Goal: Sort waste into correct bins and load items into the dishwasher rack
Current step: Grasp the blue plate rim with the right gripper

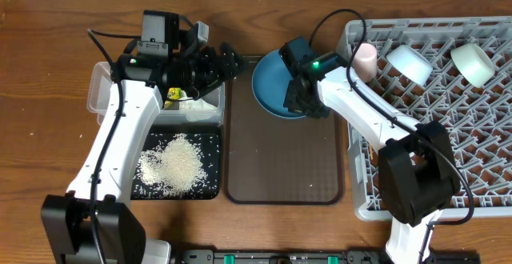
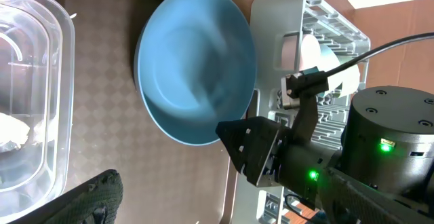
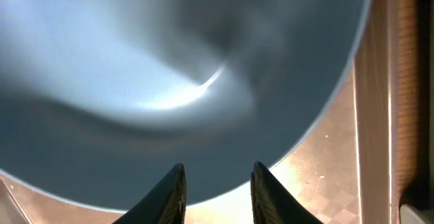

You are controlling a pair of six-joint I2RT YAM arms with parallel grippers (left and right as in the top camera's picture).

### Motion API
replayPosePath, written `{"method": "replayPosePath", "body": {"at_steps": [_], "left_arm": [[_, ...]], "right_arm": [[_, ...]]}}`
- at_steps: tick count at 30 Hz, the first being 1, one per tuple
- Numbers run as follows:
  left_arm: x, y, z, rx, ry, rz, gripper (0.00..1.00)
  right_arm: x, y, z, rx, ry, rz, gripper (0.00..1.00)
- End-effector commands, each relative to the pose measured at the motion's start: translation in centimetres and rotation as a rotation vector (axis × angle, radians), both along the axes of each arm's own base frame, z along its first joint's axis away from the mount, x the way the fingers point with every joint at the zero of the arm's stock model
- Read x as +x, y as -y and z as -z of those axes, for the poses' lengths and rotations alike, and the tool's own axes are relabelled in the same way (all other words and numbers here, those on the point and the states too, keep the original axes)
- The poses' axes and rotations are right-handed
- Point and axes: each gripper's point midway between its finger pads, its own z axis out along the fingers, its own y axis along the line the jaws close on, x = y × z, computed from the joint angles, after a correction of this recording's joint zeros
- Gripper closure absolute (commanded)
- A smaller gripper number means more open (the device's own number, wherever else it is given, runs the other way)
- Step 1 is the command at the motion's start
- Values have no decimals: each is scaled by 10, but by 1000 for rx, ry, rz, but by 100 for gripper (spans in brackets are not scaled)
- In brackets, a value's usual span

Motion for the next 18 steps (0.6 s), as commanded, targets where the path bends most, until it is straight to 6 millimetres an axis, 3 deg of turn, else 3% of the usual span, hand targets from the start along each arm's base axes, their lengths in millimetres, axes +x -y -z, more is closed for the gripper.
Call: {"method": "replayPosePath", "body": {"at_steps": [1, 9, 18], "left_arm": [[1, -2, -6, 5, 18, -7, 5], [1, -2, -6, 5, 18, -7, 5], [1, -2, -6, 5, 18, -7, 6]], "right_arm": [[-1, 8, 6, -28, -8, 63, 74], [-15, 22, 7, -62, -63, 219, 83], [-12, 35, 8, -94, -19, 433, 63]]}}
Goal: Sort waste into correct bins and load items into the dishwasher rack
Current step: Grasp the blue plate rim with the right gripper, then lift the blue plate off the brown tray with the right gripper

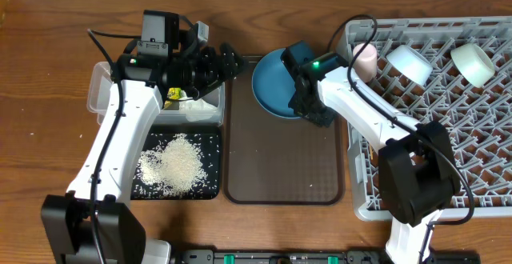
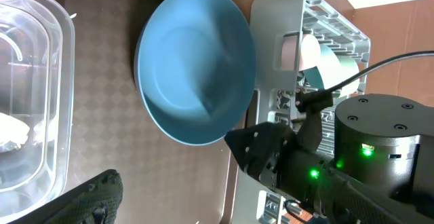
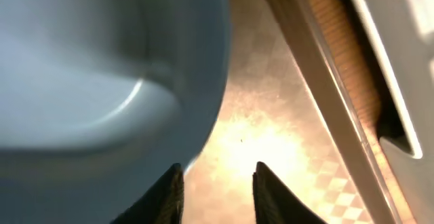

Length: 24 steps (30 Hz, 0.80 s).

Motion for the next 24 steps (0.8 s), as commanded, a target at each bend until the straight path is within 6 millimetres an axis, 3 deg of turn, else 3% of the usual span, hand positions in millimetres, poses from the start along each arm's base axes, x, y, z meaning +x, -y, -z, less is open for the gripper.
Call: {"method": "replayPosePath", "body": {"at_steps": [1, 9, 11, 13, 14, 21, 24], "left_arm": [[1, -2, -6, 5, 18, -7, 6], [1, -2, -6, 5, 18, -7, 6], [1, -2, -6, 5, 18, -7, 6], [1, -2, -6, 5, 18, -7, 5], [1, -2, -6, 5, 18, -7, 5], [1, -2, -6, 5, 18, -7, 5], [1, -2, -6, 5, 18, -7, 6]], "right_arm": [[7, 11, 7, -33, 40, 127, 61], [8, 11, 20, -15, 64, 184, 64], [5, 13, 27, -17, 60, 184, 75], [2, 15, 32, -25, 54, 184, 97], [1, 17, 32, -36, 53, 180, 99], [9, 27, 25, -110, 87, 72, 99], [17, 30, 14, -135, 122, 10, 99]]}}
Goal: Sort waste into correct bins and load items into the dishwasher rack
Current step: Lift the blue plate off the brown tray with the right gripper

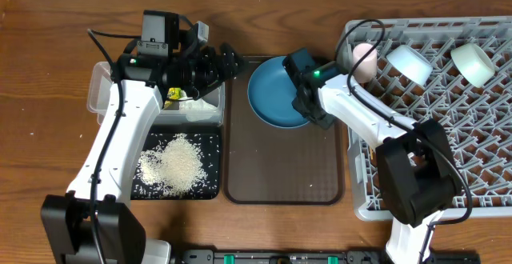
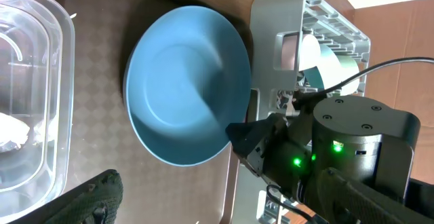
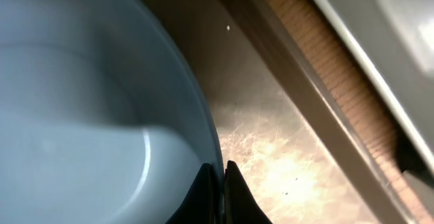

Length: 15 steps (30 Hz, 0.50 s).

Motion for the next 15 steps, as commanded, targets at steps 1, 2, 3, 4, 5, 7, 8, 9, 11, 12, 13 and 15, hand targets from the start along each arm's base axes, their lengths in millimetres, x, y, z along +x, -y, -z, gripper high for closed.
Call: {"method": "replayPosePath", "body": {"at_steps": [1, 2, 3, 4, 5, 7, 8, 9, 11, 12, 13, 15], "left_arm": [[1, -2, -6, 5, 18, -7, 6], [1, -2, -6, 5, 18, -7, 6], [1, -2, -6, 5, 18, -7, 6], [1, -2, -6, 5, 18, -7, 6], [1, -2, -6, 5, 18, -7, 5], [1, -2, -6, 5, 18, -7, 6], [1, -2, -6, 5, 18, -7, 5], [1, -2, -6, 5, 18, -7, 6], [1, -2, -6, 5, 18, -7, 5], [1, -2, -6, 5, 18, -7, 6], [1, -2, -6, 5, 18, -7, 6], [1, -2, -6, 5, 18, -7, 6]], "right_arm": [[9, 15, -13, -95, 38, -99, 99], [13, 14, -21, -104, 55, -138, 99], [17, 13, -29, -110, 71, -181, 99], [22, 12, -41, -127, 90, -255, 99], [26, 11, -51, -138, 105, -315, 99], [31, 8, -73, -159, 138, -444, 99], [33, 8, -85, -171, 157, -500, 99], [34, 8, -103, -184, 188, -564, 99], [32, 10, -121, -195, 221, -613, 99], [31, 11, -131, -206, 239, -646, 99], [30, 12, -141, -220, 255, -687, 99], [27, 18, -164, -268, 290, -792, 99]]}}
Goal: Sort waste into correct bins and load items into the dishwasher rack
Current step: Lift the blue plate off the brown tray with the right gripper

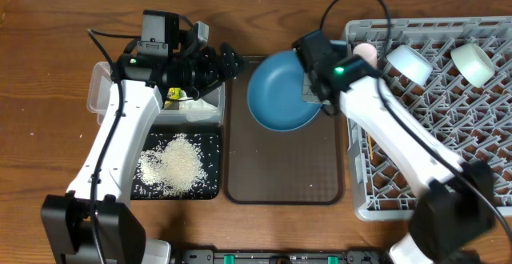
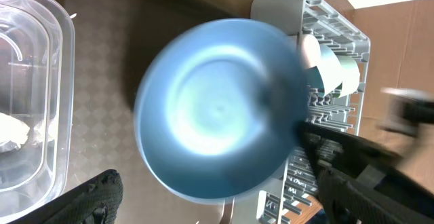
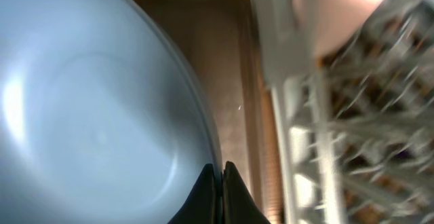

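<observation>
A blue bowl (image 1: 276, 96) hangs level over the back of the brown tray (image 1: 280, 172), blurred in the left wrist view (image 2: 217, 115). My right gripper (image 1: 314, 88) is shut on the bowl's right rim, its two black tips pinched together on the edge (image 3: 220, 170). Right beside it stands the grey dishwasher rack (image 1: 480, 144). My left gripper (image 1: 226, 60) hovers open at the tray's back left corner, looking across at the bowl, with nothing between its fingers (image 2: 95, 197).
The rack holds a pink cup (image 1: 366, 56) and two white cups (image 1: 408, 62) along its back. A clear container (image 1: 104, 88) with scraps and a black tray of rice (image 1: 180, 164) sit on the left.
The bowl has come up off the brown tray in my shut right gripper and now sits level and higher. The right wrist has turned and moved back. The left arm has not moved.
My right gripper stood open at the tilted bowl's near rim, then open at its right edge. Half a second ago it was shut on that rim with the bowl resting on the tray. Now the bowl is held above the tray.
</observation>
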You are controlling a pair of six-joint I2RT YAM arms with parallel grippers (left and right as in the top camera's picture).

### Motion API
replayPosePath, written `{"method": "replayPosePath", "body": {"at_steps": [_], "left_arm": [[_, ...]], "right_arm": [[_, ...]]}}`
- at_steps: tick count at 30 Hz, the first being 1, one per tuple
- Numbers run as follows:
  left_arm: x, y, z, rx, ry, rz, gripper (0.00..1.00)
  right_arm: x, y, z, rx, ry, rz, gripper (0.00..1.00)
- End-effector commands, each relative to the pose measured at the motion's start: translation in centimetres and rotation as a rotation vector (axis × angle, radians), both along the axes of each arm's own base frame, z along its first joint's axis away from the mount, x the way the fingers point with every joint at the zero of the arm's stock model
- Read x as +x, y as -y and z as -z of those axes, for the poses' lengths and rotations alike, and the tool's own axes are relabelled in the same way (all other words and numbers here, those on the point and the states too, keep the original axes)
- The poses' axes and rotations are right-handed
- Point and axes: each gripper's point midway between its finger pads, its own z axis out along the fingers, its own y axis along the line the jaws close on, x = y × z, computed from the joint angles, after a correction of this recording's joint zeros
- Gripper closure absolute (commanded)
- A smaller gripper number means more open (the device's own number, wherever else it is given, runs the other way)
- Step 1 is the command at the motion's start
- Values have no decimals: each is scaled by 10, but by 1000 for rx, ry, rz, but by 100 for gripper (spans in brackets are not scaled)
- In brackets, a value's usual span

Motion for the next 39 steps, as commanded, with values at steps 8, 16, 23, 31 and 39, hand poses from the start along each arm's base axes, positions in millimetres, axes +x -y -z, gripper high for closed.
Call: {"method": "replayPosePath", "body": {"at_steps": [8, 16, 23, 31, 39], "left_arm": [[1, -2, -6, 5, 18, -7, 6], [1, -2, -6, 5, 18, -7, 6], [1, -2, -6, 5, 18, -7, 6], [1, -2, -6, 5, 18, -7, 6], [1, -2, -6, 5, 18, -7, 6]], "right_arm": [[-20, 93, -137, -519, 243, -182, 99], [-52, 170, -181, -918, 137, -98, 99], [-67, 225, -193, -1125, -66, -75, 99], [-89, 291, -194, -1167, -270, 10, 99], [-100, 333, -201, -1161, -313, 135, 99]]}}
